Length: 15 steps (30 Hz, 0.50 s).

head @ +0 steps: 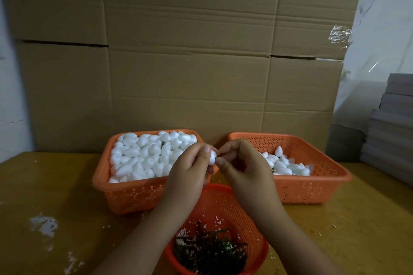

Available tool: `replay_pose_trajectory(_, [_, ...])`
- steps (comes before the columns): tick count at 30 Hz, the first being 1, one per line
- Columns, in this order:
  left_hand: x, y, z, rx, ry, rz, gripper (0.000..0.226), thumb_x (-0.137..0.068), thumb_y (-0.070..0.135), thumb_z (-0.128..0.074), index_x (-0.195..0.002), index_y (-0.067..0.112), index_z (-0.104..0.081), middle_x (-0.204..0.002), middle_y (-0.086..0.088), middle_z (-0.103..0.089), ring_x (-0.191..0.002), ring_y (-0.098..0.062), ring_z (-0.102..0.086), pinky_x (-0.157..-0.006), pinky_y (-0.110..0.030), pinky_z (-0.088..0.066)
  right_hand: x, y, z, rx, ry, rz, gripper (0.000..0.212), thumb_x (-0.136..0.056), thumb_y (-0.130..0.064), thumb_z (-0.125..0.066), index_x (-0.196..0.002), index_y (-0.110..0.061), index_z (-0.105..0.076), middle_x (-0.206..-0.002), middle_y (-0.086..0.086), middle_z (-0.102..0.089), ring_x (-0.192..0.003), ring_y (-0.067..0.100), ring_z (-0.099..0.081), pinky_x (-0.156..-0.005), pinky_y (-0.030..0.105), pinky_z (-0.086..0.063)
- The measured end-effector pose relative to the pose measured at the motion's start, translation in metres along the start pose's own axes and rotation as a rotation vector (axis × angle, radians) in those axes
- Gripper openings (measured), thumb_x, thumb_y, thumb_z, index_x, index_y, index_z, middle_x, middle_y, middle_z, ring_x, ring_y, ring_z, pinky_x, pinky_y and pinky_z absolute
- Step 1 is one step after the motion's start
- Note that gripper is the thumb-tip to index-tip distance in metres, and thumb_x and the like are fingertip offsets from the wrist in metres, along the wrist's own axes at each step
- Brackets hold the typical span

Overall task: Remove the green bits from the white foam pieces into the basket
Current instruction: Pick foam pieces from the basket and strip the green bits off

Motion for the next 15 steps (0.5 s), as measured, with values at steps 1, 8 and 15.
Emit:
replay_pose_trajectory(1, [0.0002, -0.0002, 0.0003, 0.001, 0.0, -0.005, 0.029, -0.102, 0.029, -0.045, -0.082, 0.031, -0.064, -0.058, 0.011, -0.059, -0.048, -0.002, -0.047, -0.05, -0.018, -0.04, -0.0005, -0.0001, 0.0003, -0.004, -0.011, -0.006, 0.015, -0.085, -0.009, -0.071, -0.086, -0.02, -0.061, -0.072, 0.004, -0.066, -0.069, 0.018, -0.063, -0.065, 0.033, -0.049])
replay_pose_trajectory(8, [-0.0019, 0.0014, 0.0043, -0.019, 0.038, -0.027, 0.03, -0.101, 0.032, -0.045, -0.08, 0.033, -0.066, -0.057, 0.011, -0.058, -0.047, 0.0, -0.048, -0.05, -0.014, -0.039, -0.0034, 0.003, 0.0015, -0.212, -0.055, -0.133, 0.009, -0.087, -0.008, -0.068, -0.094, -0.013, -0.068, -0.075, 0.001, -0.073, -0.072, 0.008, -0.068, -0.067, 0.018, -0.051])
replay_pose_trajectory(15, [-0.0029, -0.0026, 0.006, -0.037, 0.033, 0.008, 0.031, -0.104, 0.022, -0.041, -0.088, 0.023, -0.068, -0.056, 0.012, -0.058, -0.046, 0.0, -0.047, -0.049, -0.013, -0.039, -0.0011, 0.0085, 0.0016, -0.178, -0.016, -0.184, 0.007, -0.089, -0.014, -0.066, -0.088, -0.011, -0.072, -0.072, -0.003, -0.069, -0.068, 0.005, -0.06, -0.064, 0.019, -0.047])
Point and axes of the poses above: each hand's wrist, its own x-axis away from the middle knuckle, its own z-axis out of the back of the hand, y = z × x, the point moved 2 cm from there along -x, towards the middle knuckle
